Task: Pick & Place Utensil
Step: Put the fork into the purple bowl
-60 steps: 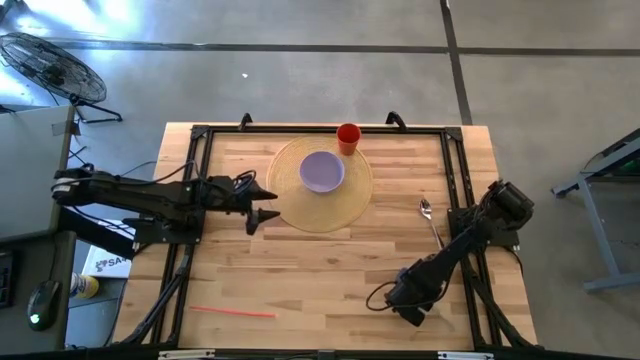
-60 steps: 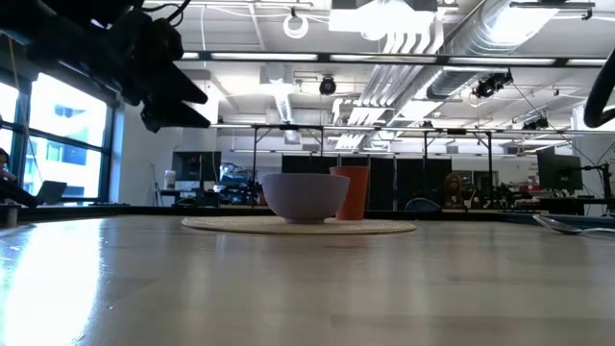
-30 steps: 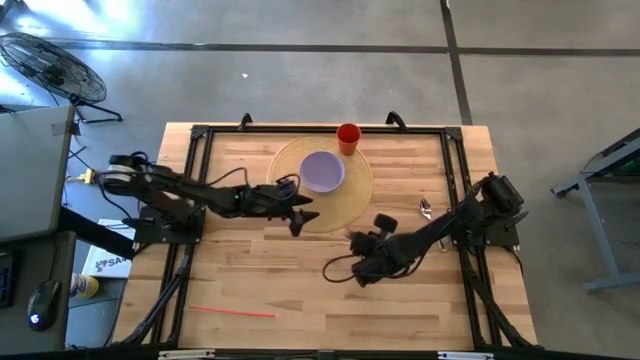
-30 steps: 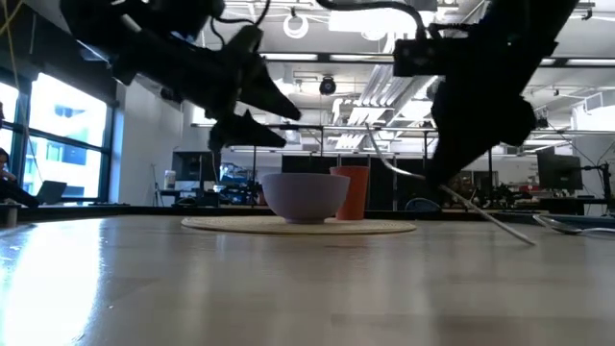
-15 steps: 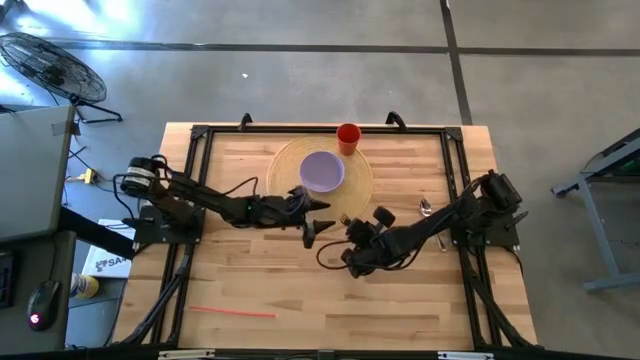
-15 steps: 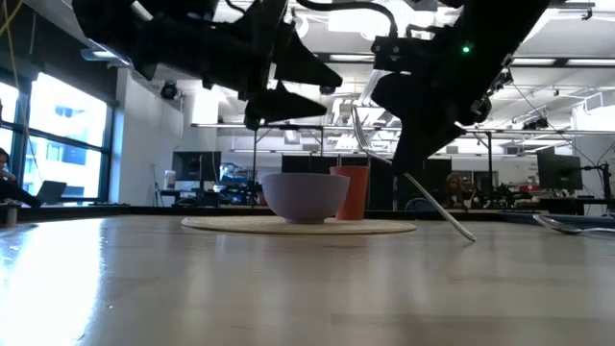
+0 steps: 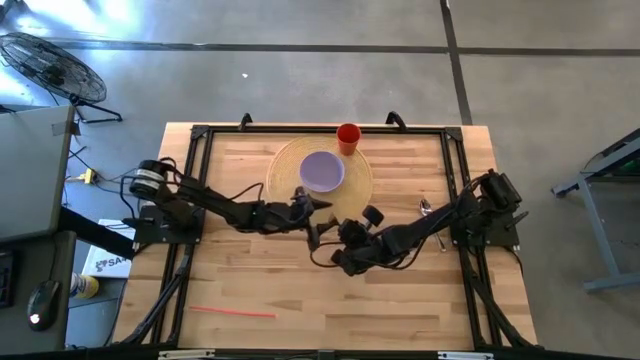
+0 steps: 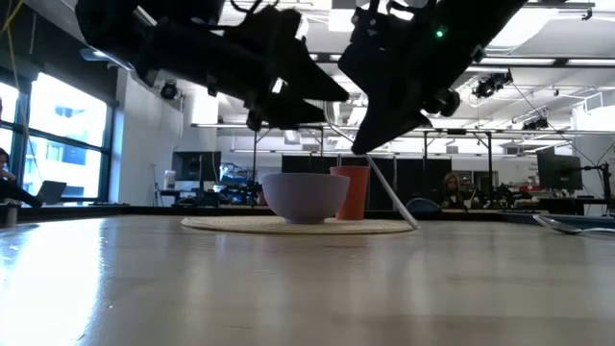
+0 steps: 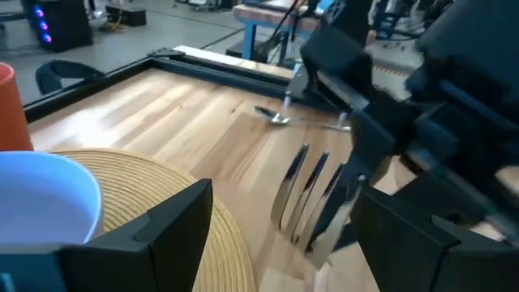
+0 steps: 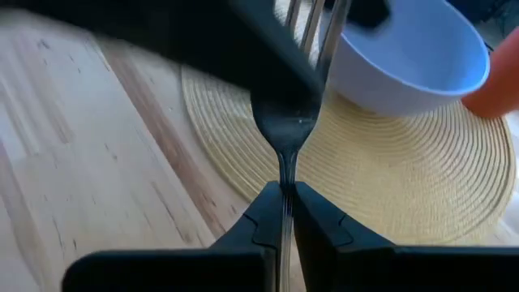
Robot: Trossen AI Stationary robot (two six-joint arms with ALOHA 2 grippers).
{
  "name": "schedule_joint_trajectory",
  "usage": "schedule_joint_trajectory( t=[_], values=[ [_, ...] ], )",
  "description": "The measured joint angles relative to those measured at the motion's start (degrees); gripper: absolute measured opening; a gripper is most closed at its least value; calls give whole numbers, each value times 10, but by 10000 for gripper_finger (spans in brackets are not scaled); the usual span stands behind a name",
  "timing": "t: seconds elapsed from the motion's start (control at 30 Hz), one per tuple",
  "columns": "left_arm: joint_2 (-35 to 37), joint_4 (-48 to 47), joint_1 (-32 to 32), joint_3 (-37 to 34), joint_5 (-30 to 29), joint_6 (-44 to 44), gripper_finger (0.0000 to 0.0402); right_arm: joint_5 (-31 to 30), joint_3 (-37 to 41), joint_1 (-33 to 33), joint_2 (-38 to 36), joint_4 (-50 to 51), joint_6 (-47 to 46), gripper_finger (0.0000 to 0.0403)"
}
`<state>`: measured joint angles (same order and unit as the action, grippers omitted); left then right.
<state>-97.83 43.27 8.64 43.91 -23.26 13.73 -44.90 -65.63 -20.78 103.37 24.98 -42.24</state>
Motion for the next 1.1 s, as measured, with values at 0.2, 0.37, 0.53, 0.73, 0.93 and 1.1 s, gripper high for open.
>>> schedule_joint_trajectory(
  t=[0.2,0.37,0.53,0.73,0.93,1.1],
  values=[
    [-29,-9,0,32,-18,-4,278,-14,0,-1,0,-5,4,11],
    [-27,-26,0,35,-19,-4,239,-22,0,-2,0,8,-12,13],
    [-26,-28,0,35,-21,1,170,-26,0,-2,0,8,-12,12],
    [-26,-28,0,35,-18,0,71,-25,0,-1,0,6,-10,14],
    [-26,-31,0,35,-12,0,11,-23,0,-3,-1,9,2,16],
    [-15,-55,0,35,-11,3,5,3,0,-3,-1,0,33,30]
  ],
)
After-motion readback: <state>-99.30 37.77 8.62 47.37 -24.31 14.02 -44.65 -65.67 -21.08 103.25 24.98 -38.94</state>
